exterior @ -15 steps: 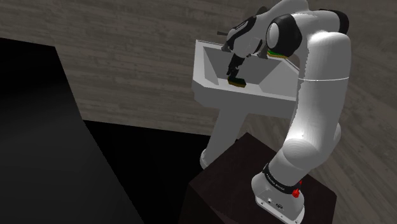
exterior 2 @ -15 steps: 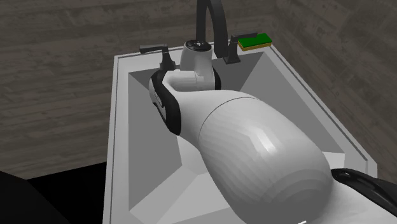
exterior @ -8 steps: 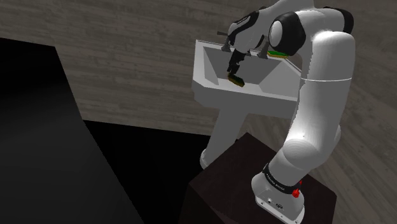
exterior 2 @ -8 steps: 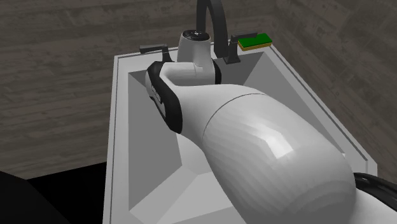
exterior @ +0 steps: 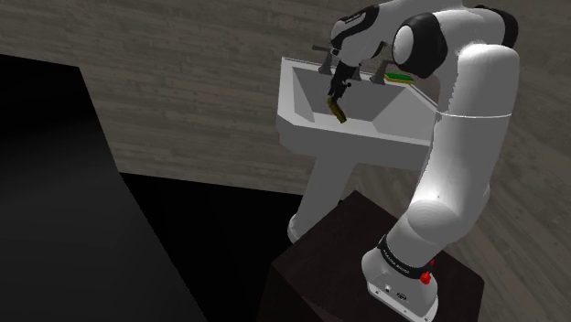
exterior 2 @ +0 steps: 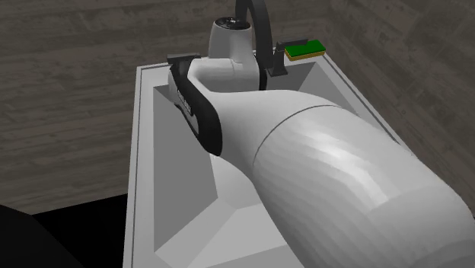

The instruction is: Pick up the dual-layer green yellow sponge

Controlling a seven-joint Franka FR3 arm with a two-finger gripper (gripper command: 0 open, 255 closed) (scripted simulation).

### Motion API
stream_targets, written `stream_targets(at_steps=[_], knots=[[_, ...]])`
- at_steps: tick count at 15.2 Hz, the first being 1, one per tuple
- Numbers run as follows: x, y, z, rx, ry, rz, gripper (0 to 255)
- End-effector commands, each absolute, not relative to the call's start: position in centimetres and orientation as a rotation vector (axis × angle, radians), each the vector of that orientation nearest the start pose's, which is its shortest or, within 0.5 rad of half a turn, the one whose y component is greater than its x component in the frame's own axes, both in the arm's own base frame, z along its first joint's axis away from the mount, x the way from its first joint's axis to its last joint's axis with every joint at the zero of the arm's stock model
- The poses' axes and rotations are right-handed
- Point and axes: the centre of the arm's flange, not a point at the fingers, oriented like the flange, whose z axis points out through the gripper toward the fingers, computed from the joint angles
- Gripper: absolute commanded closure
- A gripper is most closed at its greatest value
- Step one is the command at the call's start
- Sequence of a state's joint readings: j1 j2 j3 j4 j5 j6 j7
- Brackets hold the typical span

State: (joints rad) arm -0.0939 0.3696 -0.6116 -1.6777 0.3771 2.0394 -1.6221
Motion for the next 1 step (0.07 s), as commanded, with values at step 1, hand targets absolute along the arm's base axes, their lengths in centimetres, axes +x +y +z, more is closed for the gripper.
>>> stream_targets(at_steps=[1], knots=[[53.11, -38.71, 43.8, -2.921, -1.195, -0.248, 255]])
